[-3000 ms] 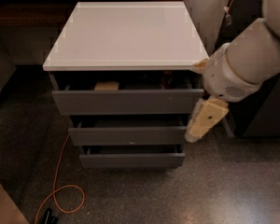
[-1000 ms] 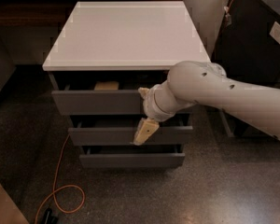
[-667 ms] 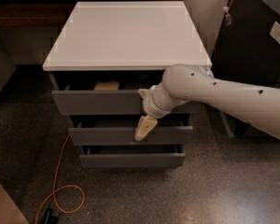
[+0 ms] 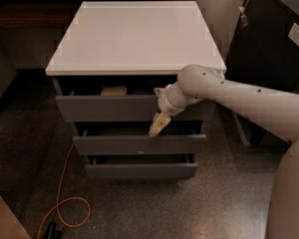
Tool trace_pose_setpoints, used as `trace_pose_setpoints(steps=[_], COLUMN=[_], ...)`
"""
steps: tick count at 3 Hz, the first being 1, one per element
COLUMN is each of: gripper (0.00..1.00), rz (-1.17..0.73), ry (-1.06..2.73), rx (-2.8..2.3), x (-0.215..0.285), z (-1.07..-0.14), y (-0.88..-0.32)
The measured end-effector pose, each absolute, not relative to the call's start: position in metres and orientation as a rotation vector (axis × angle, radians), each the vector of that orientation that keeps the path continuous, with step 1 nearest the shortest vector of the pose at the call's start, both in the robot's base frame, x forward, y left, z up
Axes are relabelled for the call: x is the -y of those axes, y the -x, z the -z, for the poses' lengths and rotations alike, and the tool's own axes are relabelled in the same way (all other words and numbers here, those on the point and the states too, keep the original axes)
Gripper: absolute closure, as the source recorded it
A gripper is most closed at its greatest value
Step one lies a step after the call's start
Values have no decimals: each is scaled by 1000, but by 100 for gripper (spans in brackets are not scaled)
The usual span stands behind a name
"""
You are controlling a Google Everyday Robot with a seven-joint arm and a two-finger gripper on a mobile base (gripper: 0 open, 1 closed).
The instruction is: Pick sponge from top drawer and place on counter
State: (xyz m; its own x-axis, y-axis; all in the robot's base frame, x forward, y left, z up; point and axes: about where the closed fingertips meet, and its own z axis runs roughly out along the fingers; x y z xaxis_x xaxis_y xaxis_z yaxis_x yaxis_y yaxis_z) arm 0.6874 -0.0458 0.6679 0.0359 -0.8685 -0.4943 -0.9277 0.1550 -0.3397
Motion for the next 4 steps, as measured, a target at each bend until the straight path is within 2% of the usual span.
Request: trace_pose_setpoints(steps=[1,2,3,4], gripper=[0,9,22,46], rz=[-117,-100,-94,-98], ry=[1671,1660,1677,1700], rx=[-1816,-1812,-1817,-1830], x=[52,52,45,36], z=[-674,-680,-679,-676], y=[-707,-724,-737,-744])
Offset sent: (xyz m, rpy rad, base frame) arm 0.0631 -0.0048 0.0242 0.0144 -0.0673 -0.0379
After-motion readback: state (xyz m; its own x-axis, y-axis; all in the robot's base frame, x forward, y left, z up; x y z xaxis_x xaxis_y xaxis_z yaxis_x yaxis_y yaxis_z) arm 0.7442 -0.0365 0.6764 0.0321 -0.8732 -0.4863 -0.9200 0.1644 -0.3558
